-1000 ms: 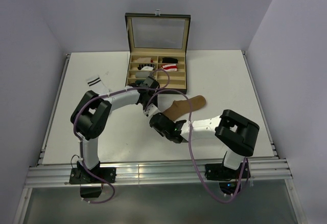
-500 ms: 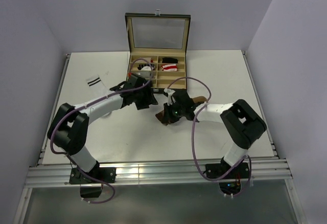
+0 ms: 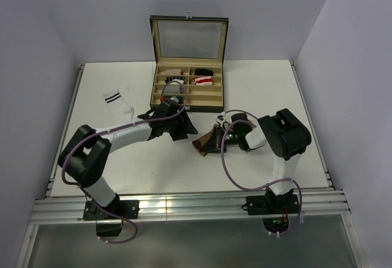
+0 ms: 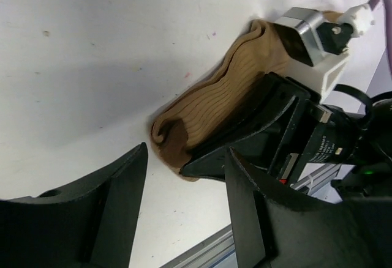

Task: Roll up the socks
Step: Roll the sock at the center of the board.

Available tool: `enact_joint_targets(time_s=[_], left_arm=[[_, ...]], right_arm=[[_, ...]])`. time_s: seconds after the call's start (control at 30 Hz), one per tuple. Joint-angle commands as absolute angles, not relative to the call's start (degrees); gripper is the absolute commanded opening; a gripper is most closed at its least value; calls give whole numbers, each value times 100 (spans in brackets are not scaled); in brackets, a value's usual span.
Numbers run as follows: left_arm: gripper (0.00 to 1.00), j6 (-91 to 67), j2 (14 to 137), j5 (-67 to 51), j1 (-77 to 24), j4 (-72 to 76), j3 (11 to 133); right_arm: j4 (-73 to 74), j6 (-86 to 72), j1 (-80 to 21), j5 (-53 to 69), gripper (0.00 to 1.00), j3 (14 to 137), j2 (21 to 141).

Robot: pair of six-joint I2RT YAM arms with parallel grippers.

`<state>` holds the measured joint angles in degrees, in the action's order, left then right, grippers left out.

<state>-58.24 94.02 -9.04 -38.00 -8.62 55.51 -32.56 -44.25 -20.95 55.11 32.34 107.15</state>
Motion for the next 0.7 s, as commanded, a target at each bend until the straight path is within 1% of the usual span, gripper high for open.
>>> enact_joint_targets(time_s=[0.0,0.17,0.37,0.6,0.63,0.67], left_arm=[[58,-5959,9527,-1037,-3955,-545,5642],[56,-5836,9835,-1055,-4017,-755,5809],[53,-5599,10125,-1160,-4104,-1080,6020],[39,-5388,10546,-1301,-4192,-1423,6266],[35,-5370,10582,-1292,-4210,-1450,6293],[28,-5335,10608,-1292,-4236,-1485,6345]], right_arm=[[-4050,-5123,-2048,5564,0,2857,11039],[-4052,-5063,-1951,5467,0,2795,11075],[-3112,-4483,-1942,5063,0,3006,10776],[-2769,-4307,-1942,4852,0,3076,10635],[-2725,-4281,-1942,4817,0,3085,10617],[-2603,-4202,-1942,4782,0,3128,10556]])
